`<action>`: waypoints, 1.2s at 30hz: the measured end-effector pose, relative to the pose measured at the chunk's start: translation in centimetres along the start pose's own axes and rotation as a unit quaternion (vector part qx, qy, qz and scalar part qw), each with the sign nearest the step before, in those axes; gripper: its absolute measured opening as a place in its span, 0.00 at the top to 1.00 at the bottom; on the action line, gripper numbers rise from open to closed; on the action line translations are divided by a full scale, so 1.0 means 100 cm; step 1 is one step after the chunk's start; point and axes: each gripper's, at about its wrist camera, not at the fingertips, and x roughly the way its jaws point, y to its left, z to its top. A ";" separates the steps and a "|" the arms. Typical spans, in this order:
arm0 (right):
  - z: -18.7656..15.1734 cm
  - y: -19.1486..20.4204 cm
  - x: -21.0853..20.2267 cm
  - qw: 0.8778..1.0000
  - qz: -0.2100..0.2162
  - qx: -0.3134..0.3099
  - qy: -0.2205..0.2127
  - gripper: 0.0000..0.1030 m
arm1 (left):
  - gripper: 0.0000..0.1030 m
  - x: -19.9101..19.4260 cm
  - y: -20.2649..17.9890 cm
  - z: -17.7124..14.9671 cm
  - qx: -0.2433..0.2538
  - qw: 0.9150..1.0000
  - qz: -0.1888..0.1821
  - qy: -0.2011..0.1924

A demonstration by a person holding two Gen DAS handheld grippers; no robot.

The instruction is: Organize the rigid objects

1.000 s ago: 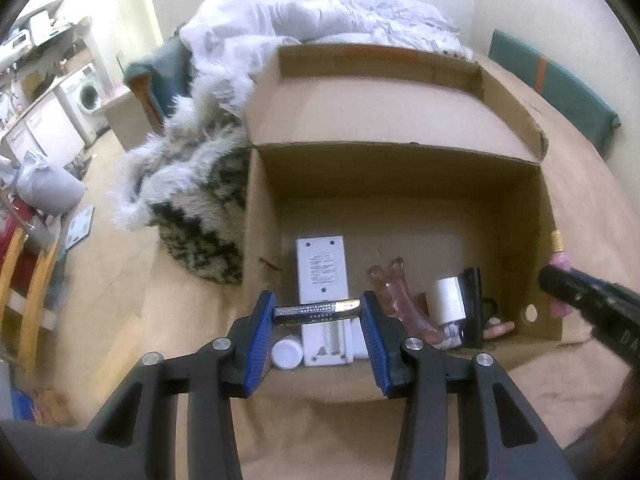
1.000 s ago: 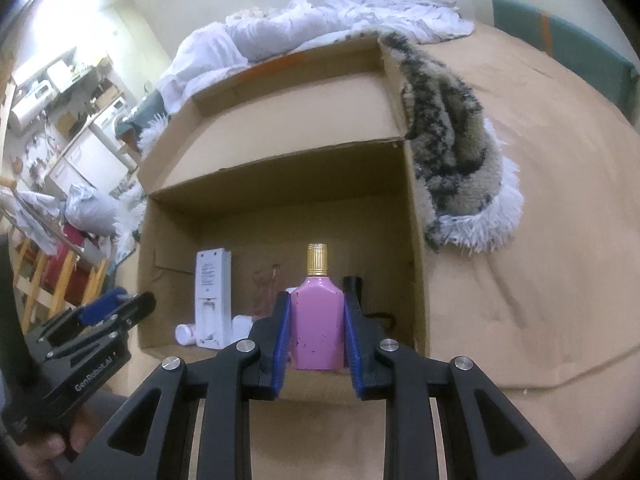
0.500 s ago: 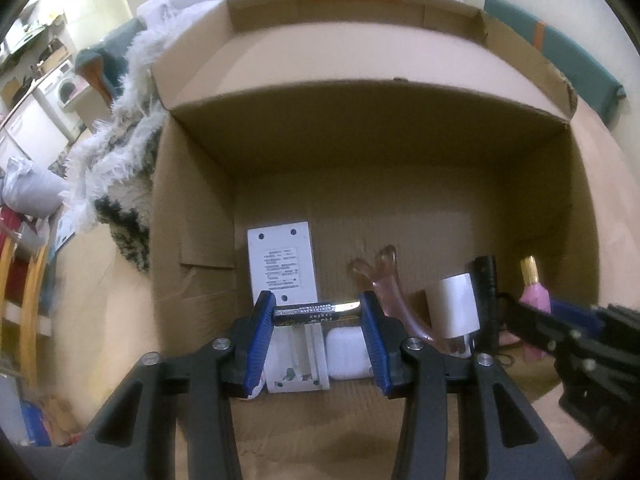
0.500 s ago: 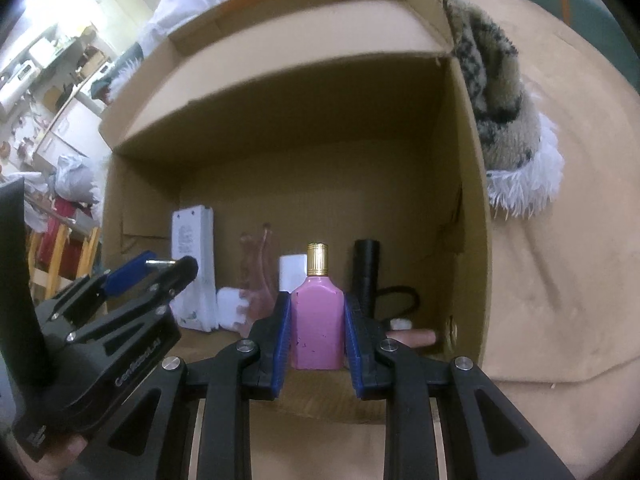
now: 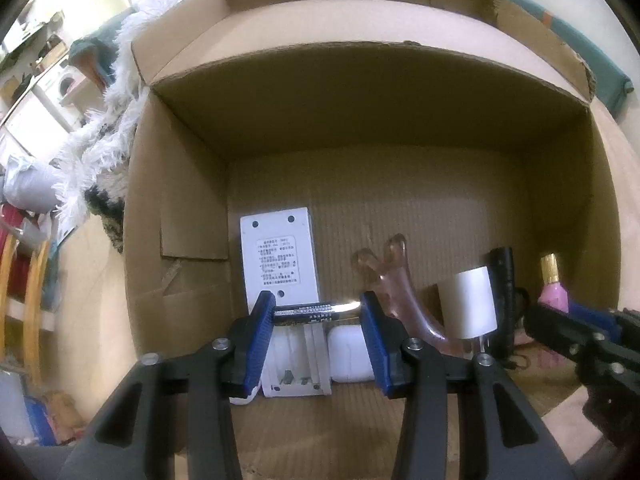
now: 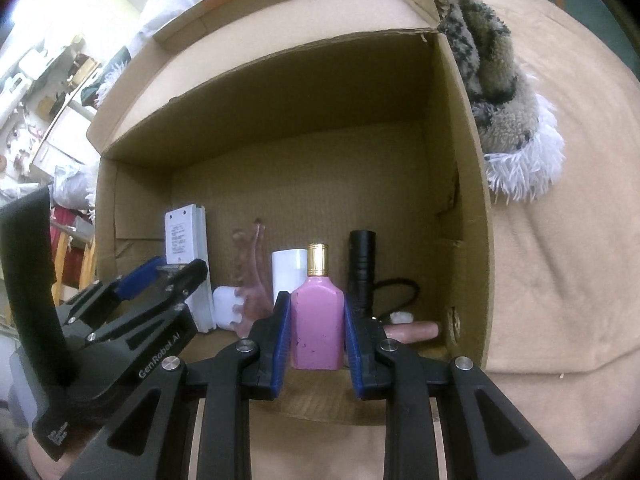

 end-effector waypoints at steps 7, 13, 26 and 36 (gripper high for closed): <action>0.004 -0.006 -0.014 0.999 0.018 0.022 -0.029 0.63 | 0.41 -0.015 -0.001 -0.001 0.010 1.000 -0.005 -0.014; 0.005 -0.010 -0.034 0.996 0.030 0.037 -0.072 0.25 | 0.32 -0.045 0.010 -0.005 0.014 0.999 -0.014 -0.040; -0.027 0.008 -0.085 0.988 0.023 0.013 -0.149 0.00 | 0.32 -0.093 0.065 -0.040 -0.038 0.998 -0.019 -0.046; -0.079 0.010 -0.097 0.988 0.028 0.029 -0.147 0.00 | 0.14 -0.121 0.100 -0.074 -0.051 0.996 -0.012 -0.069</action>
